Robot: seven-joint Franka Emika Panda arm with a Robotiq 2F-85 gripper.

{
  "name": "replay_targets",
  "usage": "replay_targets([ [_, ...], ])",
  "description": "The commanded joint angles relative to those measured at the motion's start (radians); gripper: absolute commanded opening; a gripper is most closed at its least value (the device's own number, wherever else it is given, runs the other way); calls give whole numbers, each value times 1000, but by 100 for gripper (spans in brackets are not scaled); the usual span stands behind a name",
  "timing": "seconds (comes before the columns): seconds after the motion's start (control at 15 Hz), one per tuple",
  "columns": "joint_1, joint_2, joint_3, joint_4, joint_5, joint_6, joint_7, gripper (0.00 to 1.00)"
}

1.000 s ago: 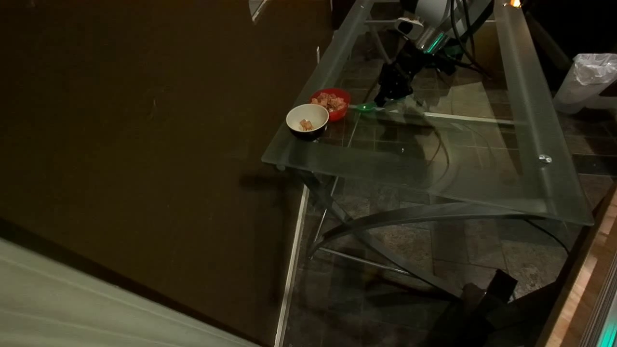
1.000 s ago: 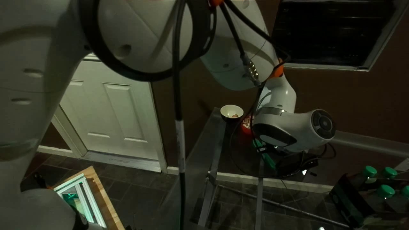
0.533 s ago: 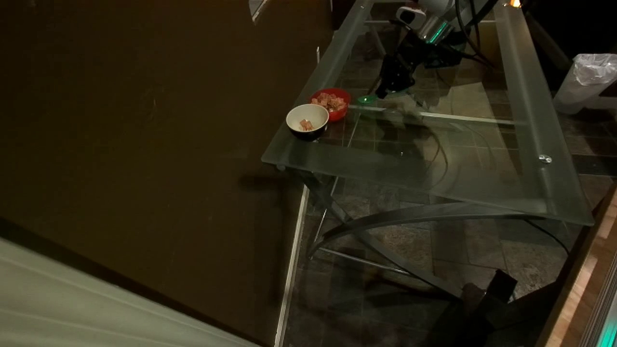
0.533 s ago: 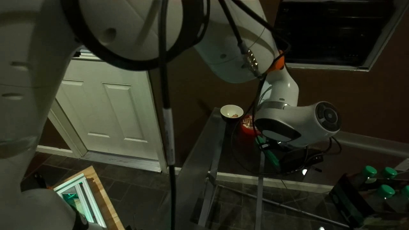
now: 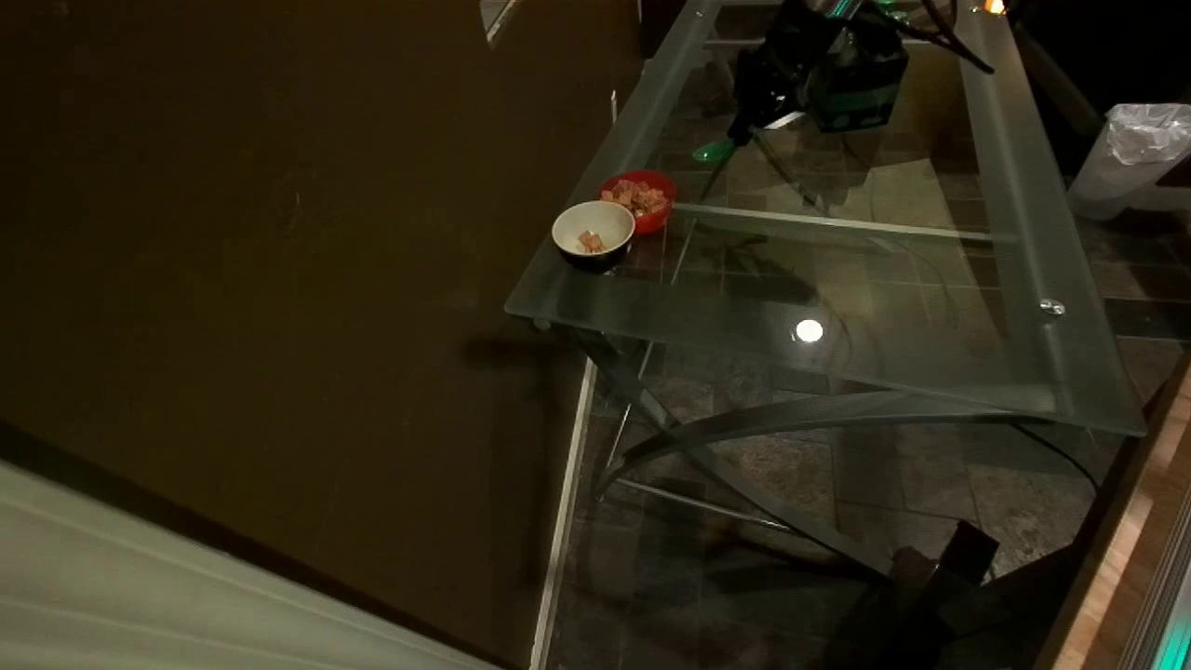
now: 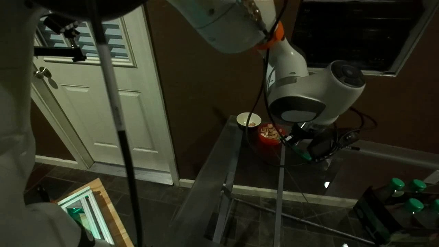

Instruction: Pick up the spoon, scoop some content from the red bowl, place it in the black bowl and place the spoon in the red bowl

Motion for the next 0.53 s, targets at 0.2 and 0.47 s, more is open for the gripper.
replay_targets([
  [0.2,144,-62,-36,-94,-360,245,295,6],
  [0.47,230,-33,-100,-80,-642,293,551,4],
])
